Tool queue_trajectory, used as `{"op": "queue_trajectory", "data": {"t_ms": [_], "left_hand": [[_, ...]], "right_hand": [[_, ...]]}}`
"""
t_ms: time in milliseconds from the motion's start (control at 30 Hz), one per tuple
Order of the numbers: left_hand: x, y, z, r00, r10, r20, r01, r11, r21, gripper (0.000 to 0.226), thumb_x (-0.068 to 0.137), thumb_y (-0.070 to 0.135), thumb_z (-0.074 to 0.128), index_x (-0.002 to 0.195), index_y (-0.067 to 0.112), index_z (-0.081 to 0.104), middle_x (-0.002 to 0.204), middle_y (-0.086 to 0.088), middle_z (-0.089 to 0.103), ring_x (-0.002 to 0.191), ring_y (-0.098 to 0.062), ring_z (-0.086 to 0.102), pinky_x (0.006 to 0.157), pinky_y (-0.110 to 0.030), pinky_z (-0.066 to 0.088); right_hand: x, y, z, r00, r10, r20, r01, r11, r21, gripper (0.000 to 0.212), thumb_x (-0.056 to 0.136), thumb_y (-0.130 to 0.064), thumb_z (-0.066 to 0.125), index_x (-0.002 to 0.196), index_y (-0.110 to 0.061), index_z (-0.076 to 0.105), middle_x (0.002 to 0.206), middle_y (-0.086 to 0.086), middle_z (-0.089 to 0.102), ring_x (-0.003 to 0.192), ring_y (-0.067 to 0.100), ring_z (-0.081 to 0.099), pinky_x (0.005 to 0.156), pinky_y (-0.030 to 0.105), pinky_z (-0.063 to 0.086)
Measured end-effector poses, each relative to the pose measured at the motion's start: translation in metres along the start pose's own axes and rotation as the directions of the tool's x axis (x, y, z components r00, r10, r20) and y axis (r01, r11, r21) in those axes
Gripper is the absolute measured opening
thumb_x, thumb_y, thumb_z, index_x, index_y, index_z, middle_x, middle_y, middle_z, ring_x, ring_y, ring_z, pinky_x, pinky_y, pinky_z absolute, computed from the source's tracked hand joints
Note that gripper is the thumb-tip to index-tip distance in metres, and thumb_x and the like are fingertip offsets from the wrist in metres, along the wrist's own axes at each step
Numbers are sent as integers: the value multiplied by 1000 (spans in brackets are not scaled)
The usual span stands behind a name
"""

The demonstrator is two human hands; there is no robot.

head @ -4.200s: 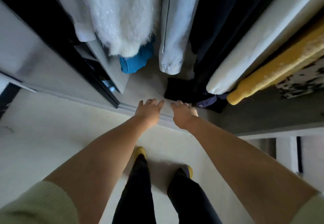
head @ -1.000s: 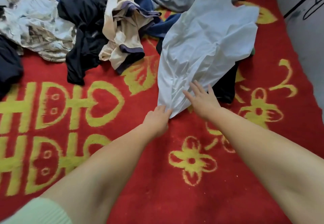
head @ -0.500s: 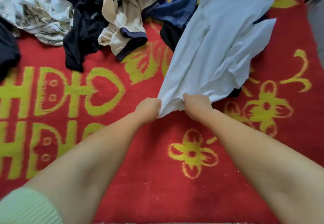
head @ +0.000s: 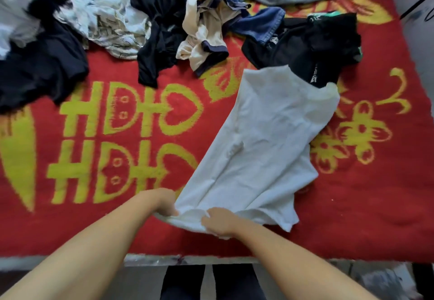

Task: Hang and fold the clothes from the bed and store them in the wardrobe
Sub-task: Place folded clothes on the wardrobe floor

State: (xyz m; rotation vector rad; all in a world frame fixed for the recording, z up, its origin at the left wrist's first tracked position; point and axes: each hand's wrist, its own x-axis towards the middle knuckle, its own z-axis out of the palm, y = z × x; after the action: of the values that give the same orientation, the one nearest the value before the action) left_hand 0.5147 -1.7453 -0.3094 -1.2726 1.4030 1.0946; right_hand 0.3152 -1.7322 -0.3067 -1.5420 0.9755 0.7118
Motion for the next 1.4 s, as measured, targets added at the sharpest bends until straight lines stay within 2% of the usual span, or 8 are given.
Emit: {"op": "queue_trajectory", "data": {"t_ms": [133,367,500,667,900,1033,1200,1400], "left_hand": [[-33,-60,32,985,-122,125,115,991,66,29,88,14,45,108,5,64,91,-5,60,86,-23,54,75,-31,42],[-89,-193,82,882,-460,104,438,880,182,47,94,18,41,140,9,44,143,-6,47,124,-23,50,102,-33,43],[-91,-227,68,827,-551,-109,562,818,126,41,96,11,43,134,17,55,137,0,53,122,-24,54,94,-38,49],[-55,-154,-7,899,-204,-387,291,940,180,37,94,8,36,126,16,52,114,-2,55,100,-22,56,84,-37,50],[4,16,-96,730,321,-603,-184,943,278,29,94,10,38,122,11,48,118,-10,50,105,-28,52,67,-36,38],[40,52,-133,645,377,-665,-220,925,311,52,93,4,44,143,10,32,141,-12,38,127,-28,40,78,-36,40],[74,60,-157,674,363,-644,-89,905,417,78,92,6,45,154,15,-1,154,-12,25,142,-29,23,115,-50,19],[72,46,-151,801,301,-518,-117,927,357,36,98,24,43,132,14,47,133,-17,44,125,-34,39,98,-46,41]], "right_hand": [[-4,-56,37,996,-90,26,88,994,64,26,96,-31,43,85,-8,50,97,17,55,95,27,51,76,35,33],[-1,-95,32,993,25,-113,-13,994,104,30,95,-13,43,112,1,64,117,20,65,111,32,59,91,34,44],[-7,-61,2,931,210,-297,-157,969,192,29,96,-15,43,115,-5,63,120,14,64,111,29,57,84,30,43],[-16,-10,-24,774,385,-502,-294,922,254,34,94,-11,42,125,-9,55,130,14,53,114,29,53,89,33,43],[-15,30,-43,523,473,-709,-416,868,272,62,88,-9,51,146,-14,31,152,10,29,139,29,29,107,42,31],[-11,64,-60,545,590,-596,-465,804,371,76,92,-16,52,154,-15,9,160,10,17,147,28,16,117,42,20],[-3,93,-65,633,537,-557,-462,840,285,37,96,-34,51,122,-8,45,118,12,60,109,33,58,86,39,45],[-23,87,-70,638,340,-691,-257,940,226,13,93,-20,55,99,-10,58,102,7,53,90,28,56,65,33,37]]}}
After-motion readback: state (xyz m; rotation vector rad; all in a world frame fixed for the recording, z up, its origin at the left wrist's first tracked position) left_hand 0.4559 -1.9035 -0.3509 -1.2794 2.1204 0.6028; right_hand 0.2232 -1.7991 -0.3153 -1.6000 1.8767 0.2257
